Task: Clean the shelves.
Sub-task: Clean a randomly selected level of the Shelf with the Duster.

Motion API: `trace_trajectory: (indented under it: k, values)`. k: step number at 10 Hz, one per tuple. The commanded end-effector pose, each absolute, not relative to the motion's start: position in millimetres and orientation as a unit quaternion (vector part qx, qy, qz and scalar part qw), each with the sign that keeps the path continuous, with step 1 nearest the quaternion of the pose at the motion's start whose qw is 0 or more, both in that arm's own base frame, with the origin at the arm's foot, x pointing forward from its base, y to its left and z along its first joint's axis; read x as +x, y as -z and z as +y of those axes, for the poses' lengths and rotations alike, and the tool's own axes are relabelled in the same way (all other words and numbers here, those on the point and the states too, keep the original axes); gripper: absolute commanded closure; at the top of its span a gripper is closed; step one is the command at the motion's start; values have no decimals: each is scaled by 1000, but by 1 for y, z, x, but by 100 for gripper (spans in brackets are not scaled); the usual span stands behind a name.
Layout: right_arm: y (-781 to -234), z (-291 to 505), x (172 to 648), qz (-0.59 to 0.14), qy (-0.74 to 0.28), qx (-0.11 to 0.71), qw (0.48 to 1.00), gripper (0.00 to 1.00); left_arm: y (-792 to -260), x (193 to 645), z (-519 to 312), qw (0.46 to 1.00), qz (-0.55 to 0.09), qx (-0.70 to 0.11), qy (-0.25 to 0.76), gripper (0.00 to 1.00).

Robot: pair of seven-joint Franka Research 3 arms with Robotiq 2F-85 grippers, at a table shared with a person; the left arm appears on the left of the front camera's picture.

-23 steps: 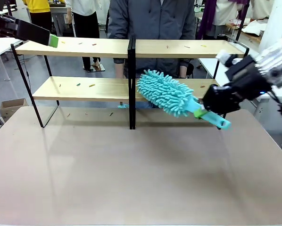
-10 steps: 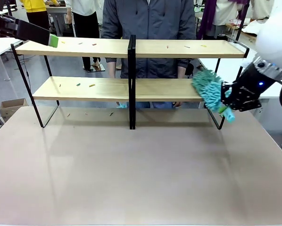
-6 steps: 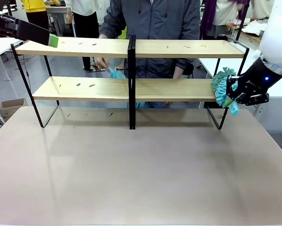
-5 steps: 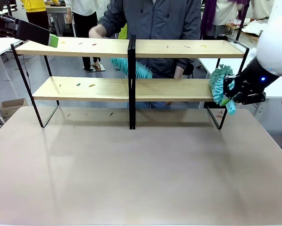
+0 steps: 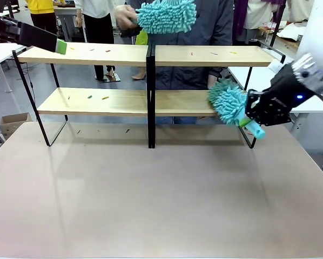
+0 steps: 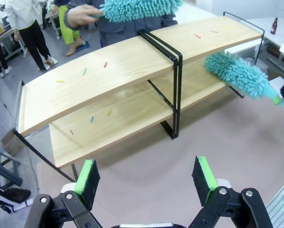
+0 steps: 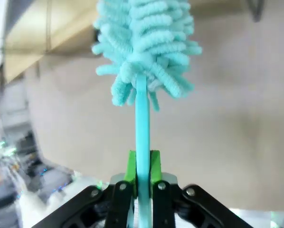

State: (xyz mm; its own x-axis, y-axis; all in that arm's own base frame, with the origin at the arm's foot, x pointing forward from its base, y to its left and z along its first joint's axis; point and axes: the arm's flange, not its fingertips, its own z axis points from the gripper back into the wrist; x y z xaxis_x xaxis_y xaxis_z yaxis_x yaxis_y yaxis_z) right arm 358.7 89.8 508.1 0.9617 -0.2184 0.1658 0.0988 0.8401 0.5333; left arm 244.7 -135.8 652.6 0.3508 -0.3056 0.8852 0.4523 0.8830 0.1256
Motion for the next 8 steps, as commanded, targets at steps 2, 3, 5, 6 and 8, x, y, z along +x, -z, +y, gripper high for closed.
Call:
trace_trajectory:
  k: [2, 3, 5, 6, 8]
  values:
    - [-524, -30, 279, 64, -15, 331, 941, 88, -651, 244, -135, 819, -521, -71, 232, 0]
    - [-527, -69, 248, 74, -43, 357, 930, 88, -651, 244, -135, 819, -521, -71, 232, 0]
    - [-527, -139, 196, 38, -106, 432, 895, 88, -651, 244, -135, 819, -521, -71, 232, 0]
    - [-520, -161, 185, 13, -141, 443, 885, 88, -651, 244, -135, 819, -521, -71, 232, 0]
    - [-506, -171, 185, -27, -153, 478, 865, 88, -651, 244, -135, 819, -521, -71, 232, 0]
